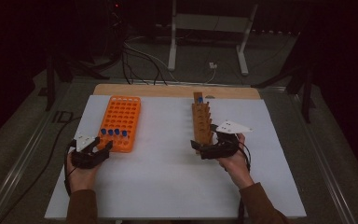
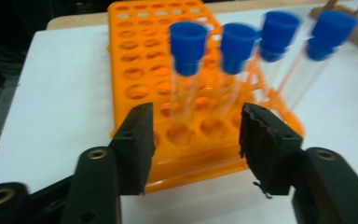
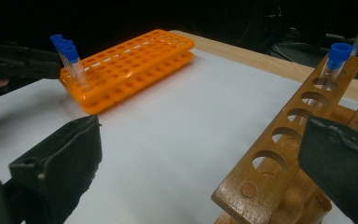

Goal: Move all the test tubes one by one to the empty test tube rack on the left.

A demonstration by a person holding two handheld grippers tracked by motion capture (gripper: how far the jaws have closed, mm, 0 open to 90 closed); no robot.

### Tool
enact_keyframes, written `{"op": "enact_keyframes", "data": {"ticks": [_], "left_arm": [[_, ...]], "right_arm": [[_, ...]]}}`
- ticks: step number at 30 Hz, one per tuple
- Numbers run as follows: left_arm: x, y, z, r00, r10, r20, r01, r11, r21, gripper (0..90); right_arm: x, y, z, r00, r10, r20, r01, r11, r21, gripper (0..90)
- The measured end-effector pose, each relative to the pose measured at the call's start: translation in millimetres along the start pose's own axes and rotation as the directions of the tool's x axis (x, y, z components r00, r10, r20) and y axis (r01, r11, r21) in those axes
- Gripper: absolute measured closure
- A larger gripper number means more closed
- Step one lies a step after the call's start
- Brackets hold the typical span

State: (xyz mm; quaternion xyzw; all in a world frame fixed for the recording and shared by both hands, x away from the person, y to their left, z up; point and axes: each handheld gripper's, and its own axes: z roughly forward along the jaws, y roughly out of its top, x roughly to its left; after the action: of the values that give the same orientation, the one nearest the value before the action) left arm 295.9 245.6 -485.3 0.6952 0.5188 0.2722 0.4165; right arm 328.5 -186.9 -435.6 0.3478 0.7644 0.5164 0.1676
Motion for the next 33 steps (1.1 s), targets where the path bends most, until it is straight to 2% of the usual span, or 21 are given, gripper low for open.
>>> {"op": "enact_keyframes", "data": {"ticks": [2,5,10,13,18,24,33], "left_arm": [[-3.3,-0.5,-2.4,0.9988,-0.017,0.046,0.019,0.9994,-0.028,38.9],[-12.9,0.5,-3.8,0.9969,0.004,0.078,0.0,0.9983,-0.058,31.9],[-24.3,2.6,-3.4,0.9961,0.032,0.083,-0.026,0.9968,-0.076,19.0],[-27.1,3.3,-4.1,0.9959,0.026,0.087,-0.018,0.9957,-0.091,14.7],[-28.8,4.7,-5.1,0.995,0.01,0.1,0.0,0.995,-0.1,0.3],[-30.2,5.6,-5.0,0.9936,0.007,0.112,0.005,0.9936,-0.113,0.2],[-27.6,6.9,-9.5,0.9975,-0.002,0.071,0.012,0.9893,-0.145,0.2]], "right_arm": [[0.0,0.6,-0.3,1.0,0.002,0.001,-0.002,1.0,-0.001,0.0],[-0.3,2.4,-0.1,1.0,-0.001,0.003,0.001,1.0,-0.006,0.0],[-2.7,9.3,-0.6,0.9999,-0.002,0.013,0.002,1.0,-0.018,0.1],[-6.9,13.2,1.2,0.9996,0.0,0.027,0.001,1.0,-0.025,0.1],[-16.9,20.3,10.1,0.9986,0.009,0.052,-0.008,1.0,-0.013,0.1],[-30.7,28.9,23.1,0.9962,0.02,0.085,-0.02,1.0,-0.002,0.1],[-53.7,42.9,42.5,0.9883,0.038,0.148,-0.042,0.999,0.02,0.1]]}}
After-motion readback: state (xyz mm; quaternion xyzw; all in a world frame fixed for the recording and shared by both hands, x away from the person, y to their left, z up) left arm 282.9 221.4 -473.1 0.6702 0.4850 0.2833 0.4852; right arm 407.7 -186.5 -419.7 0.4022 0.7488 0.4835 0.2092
